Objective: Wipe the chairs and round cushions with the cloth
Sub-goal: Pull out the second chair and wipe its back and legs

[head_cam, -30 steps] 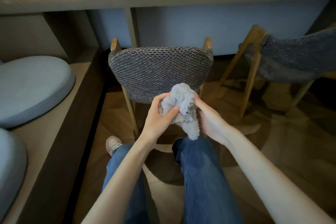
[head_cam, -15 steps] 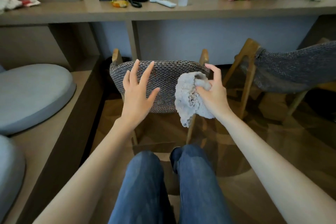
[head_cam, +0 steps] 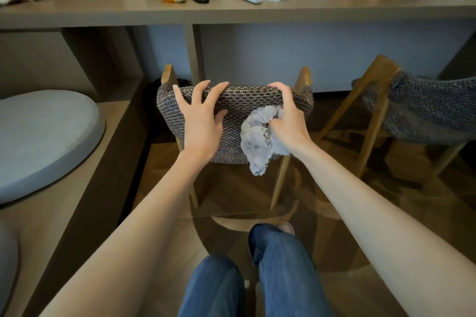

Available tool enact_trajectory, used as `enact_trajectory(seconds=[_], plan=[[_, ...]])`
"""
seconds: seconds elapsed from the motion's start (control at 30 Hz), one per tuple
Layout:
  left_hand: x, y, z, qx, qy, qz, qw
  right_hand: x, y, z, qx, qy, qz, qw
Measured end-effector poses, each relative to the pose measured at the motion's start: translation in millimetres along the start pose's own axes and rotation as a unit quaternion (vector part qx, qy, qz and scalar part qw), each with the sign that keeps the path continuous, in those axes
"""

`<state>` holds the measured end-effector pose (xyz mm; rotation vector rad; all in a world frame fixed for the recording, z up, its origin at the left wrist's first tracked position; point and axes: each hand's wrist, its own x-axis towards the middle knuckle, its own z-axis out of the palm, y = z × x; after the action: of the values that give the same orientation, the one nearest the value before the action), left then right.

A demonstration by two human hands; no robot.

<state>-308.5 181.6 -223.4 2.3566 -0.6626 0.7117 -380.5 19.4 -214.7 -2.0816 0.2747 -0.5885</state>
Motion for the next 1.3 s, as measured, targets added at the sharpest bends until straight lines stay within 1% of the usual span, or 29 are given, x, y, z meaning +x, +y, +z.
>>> enact_trajectory(seconds=[0.1,0.2,0.33,0.43,0.47,0.5,0.53,0.6,0.63,0.7,0.73,0.77,0.83,0.9,0.97,1.1,1.2,1.3], plan=[[-3,9,9,-0.006,0.015,-0.004,1.000,6,8,-2,-0.005,0.010,0.002,1.000],[-6,15,14,-0.016,0.029,-0.006,0.999,6,13,-8,0.002,-0.012,-0.009,1.000],[-20,17,4,-0.057,-0.004,-0.015,0.998,-8,14,-17,0.030,-0.037,-0.003,0.999],[-49,19,-4,-0.095,-0.013,0.049,0.994,-37,27,-27,0.035,0.021,0.034,0.999],[-59,21,-4,-0.118,-0.030,0.062,0.991,-47,32,-31,0.031,0.038,0.056,0.997],[-68,25,-2,-0.153,-0.069,0.056,0.984,-56,36,-36,0.024,0.045,0.075,0.996],[-77,31,-2,-0.195,-0.129,0.034,0.972,-65,39,-41,0.011,0.045,0.087,0.995],[-90,44,0,-0.264,-0.244,-0.009,0.933,-82,44,-52,-0.016,0.040,0.078,0.996],[-96,52,1,-0.285,-0.285,-0.022,0.915,-91,44,-58,-0.021,0.032,0.072,0.997],[-107,66,4,-0.332,-0.336,-0.049,0.880,-107,44,-69,-0.021,0.004,0.064,0.998],[-112,72,5,-0.350,-0.342,-0.060,0.870,-114,45,-74,-0.021,-0.008,0.058,0.998],[-116,77,8,-0.356,-0.335,-0.066,0.870,-121,47,-79,-0.023,-0.016,0.054,0.998],[-122,83,15,-0.334,-0.308,-0.072,0.888,-129,55,-89,-0.040,-0.017,0.054,0.998],[-125,85,25,-0.301,-0.307,-0.085,0.899,-133,66,-96,-0.059,-0.004,0.063,0.996],[-123,85,36,-0.282,-0.328,-0.134,0.892,-133,79,-98,-0.069,0.008,0.065,0.995],[-113,75,67,-0.273,-0.354,-0.242,0.861,-117,105,-91,-0.087,0.052,0.100,0.990],[-103,60,97,-0.259,-0.381,-0.258,0.849,-96,125,-85,-0.084,0.086,0.138,0.983],[-90,50,121,-0.231,-0.417,-0.238,0.846,-75,142,-78,-0.098,0.083,0.172,0.977]])
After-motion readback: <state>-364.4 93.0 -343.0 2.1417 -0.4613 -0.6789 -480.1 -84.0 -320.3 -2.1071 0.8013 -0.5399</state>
